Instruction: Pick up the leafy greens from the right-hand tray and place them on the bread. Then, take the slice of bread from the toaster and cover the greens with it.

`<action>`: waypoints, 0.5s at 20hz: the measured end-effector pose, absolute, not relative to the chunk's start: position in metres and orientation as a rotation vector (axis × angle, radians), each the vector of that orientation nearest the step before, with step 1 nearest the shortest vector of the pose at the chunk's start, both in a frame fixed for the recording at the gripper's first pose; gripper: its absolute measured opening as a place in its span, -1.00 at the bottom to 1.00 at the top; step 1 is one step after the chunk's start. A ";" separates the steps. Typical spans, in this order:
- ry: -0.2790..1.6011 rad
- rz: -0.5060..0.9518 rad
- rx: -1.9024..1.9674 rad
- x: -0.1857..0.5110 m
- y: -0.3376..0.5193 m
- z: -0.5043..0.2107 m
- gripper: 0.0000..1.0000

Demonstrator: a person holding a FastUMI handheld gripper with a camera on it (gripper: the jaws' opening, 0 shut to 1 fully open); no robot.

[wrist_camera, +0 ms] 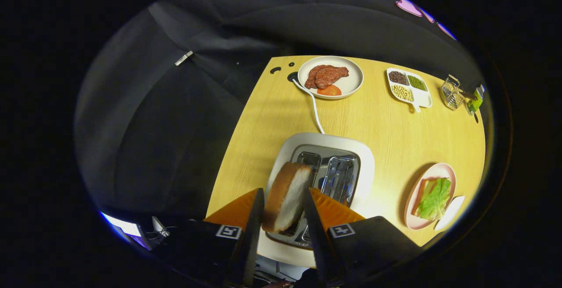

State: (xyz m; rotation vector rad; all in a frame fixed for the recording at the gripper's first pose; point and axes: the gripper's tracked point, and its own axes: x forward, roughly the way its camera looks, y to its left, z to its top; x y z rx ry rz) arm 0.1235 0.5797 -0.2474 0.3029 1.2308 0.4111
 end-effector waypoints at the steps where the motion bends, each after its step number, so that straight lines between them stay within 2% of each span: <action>1: 1.233 0.395 0.316 0.123 0.577 -0.247 -0.10; 2: 1.234 0.344 0.303 0.125 0.569 -0.248 -0.30; 3: 1.229 0.302 0.303 0.125 0.560 -0.246 -0.66; 5: 1.231 0.318 0.316 0.126 0.562 -0.245 -0.73; 10: 1.148 0.410 0.396 0.130 0.560 -0.213 -0.72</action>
